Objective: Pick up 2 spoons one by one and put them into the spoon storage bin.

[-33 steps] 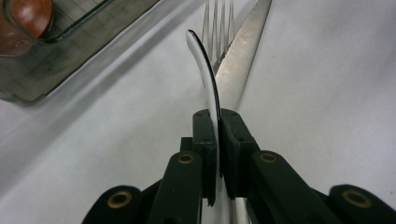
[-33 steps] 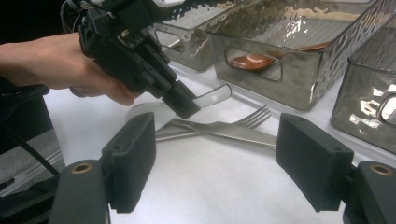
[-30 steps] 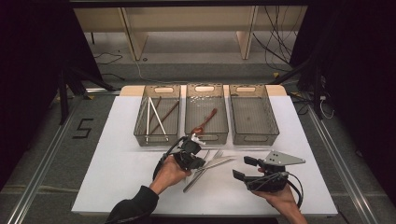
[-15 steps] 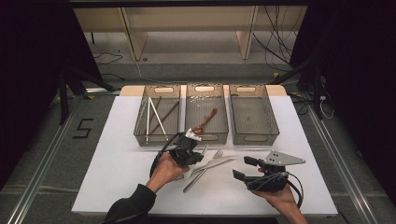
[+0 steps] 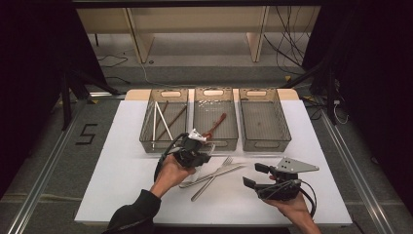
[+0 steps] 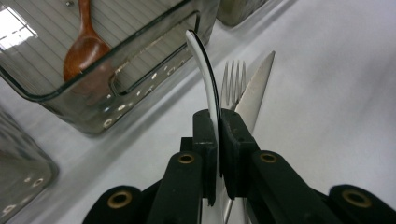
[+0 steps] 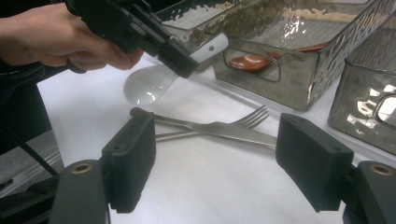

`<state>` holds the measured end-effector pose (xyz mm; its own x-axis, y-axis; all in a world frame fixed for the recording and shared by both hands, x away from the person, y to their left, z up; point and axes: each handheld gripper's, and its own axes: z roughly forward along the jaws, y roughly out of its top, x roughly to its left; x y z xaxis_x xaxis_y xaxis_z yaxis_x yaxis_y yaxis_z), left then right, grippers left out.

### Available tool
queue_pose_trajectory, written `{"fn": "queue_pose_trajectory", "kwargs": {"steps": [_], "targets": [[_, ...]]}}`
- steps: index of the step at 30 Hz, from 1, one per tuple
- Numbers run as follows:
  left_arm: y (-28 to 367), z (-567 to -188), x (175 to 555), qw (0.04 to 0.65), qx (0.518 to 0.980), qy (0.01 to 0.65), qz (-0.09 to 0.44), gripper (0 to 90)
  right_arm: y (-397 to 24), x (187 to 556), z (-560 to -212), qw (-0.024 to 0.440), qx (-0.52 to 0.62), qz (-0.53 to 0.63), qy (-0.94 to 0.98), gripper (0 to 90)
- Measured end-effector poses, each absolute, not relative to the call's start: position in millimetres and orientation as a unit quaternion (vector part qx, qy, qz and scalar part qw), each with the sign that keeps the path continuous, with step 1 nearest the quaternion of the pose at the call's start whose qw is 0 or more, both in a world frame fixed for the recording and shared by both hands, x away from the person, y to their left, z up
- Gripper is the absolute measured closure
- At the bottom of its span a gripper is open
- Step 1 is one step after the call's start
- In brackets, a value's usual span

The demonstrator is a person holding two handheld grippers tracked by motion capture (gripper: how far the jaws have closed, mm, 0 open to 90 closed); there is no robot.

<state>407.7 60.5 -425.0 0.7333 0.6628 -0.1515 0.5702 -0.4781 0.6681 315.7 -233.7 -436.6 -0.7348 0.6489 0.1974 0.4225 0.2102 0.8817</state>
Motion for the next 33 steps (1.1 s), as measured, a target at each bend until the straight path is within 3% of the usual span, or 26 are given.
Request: {"fn": "queue_pose_trajectory", "kwargs": {"steps": [33], "targets": [[57.1, -373.3, 465.4, 0.423, 0.825, 0.358, 0.109, 84.8, -234.0, 316.3, -437.0, 0.105, 0.348, 0.527, 0.768, 29.6]]}}
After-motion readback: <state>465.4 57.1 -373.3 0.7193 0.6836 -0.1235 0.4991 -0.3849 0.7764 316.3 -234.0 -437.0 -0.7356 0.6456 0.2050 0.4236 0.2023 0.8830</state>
